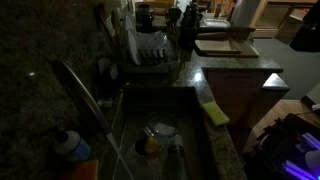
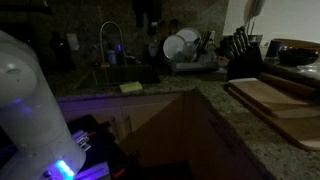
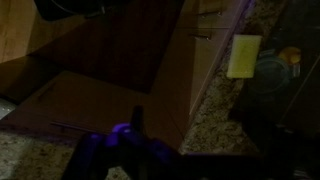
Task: Close the tap
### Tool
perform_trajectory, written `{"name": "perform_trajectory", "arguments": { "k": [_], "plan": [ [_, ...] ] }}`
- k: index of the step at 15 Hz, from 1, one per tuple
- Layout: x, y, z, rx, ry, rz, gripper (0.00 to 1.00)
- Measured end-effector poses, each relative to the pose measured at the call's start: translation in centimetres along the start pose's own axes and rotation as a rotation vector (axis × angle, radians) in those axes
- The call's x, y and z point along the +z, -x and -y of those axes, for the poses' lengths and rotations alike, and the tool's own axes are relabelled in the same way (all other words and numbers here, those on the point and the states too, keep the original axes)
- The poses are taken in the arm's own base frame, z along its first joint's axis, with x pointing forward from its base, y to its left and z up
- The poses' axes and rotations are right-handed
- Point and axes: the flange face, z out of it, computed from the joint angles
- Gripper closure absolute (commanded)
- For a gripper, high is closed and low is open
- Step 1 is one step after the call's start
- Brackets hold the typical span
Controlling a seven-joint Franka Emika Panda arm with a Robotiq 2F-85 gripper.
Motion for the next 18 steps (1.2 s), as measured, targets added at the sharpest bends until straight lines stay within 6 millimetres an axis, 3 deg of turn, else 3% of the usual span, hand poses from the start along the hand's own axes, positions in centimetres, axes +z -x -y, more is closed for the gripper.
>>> {"name": "perform_trajectory", "arguments": {
  "k": [4,7,11,16,18],
  "plan": [
    [1.0,-0.7,0.3,0.002,-0.012,0.021,0.00],
    [6.5,-3.9,3.9,-0.105,-0.027,0.117,0.00],
    [13.3,-5.4,14.2,-0.327,0.074,0.133,0.00],
    [18.5,-4.8,28.5,-0.596,0.151,-0.067,0.00],
    [20.4,-5.8,31.2,-0.638,0.146,-0.112,0.00]
  ]
}}
